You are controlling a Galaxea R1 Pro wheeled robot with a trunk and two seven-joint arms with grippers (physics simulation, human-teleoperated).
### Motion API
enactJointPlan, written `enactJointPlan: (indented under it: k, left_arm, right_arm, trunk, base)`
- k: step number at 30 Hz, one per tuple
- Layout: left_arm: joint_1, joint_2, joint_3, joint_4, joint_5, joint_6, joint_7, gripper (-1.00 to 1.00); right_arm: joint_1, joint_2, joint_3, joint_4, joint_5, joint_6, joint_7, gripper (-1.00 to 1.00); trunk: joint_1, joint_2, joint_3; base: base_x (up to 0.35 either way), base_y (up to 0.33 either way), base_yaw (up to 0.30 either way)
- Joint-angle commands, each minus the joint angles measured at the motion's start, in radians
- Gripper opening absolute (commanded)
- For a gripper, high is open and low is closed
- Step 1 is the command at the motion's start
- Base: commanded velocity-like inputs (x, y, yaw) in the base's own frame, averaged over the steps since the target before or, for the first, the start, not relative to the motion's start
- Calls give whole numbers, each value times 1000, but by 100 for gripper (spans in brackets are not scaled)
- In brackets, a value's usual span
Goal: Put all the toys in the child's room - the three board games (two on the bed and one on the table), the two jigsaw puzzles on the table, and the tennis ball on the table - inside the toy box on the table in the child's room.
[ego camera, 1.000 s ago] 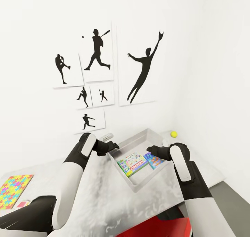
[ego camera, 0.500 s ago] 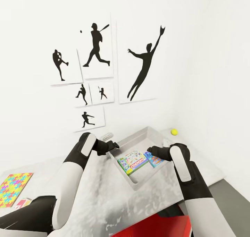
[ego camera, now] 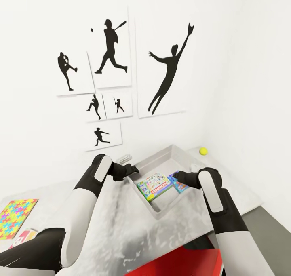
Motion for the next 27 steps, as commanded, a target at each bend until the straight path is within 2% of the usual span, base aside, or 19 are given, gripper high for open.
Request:
enactJointPlan:
  k: [1, 8, 27]
  left_arm:
    - [-1, -1, 4, -1, 11, 4, 10, 100]
    - [-1, -1, 4, -1, 11, 4, 10, 100]
    - [-1, -1, 4, -1, 11, 5, 10, 100]
  right_arm:
    - [-1, 0, -3, 0, -10, 2, -12, 100]
    - [1, 0, -24, 1, -10, 2, -14, 100]
    - [-1, 1, -33, 52, -11, 2, -16, 100]
  trunk:
    - [0, -2, -4]
    - [0, -2, -15]
    - [0, -2, -47]
  base:
    - [0, 0, 0]
    - [0, 0, 0]
    - [0, 0, 0]
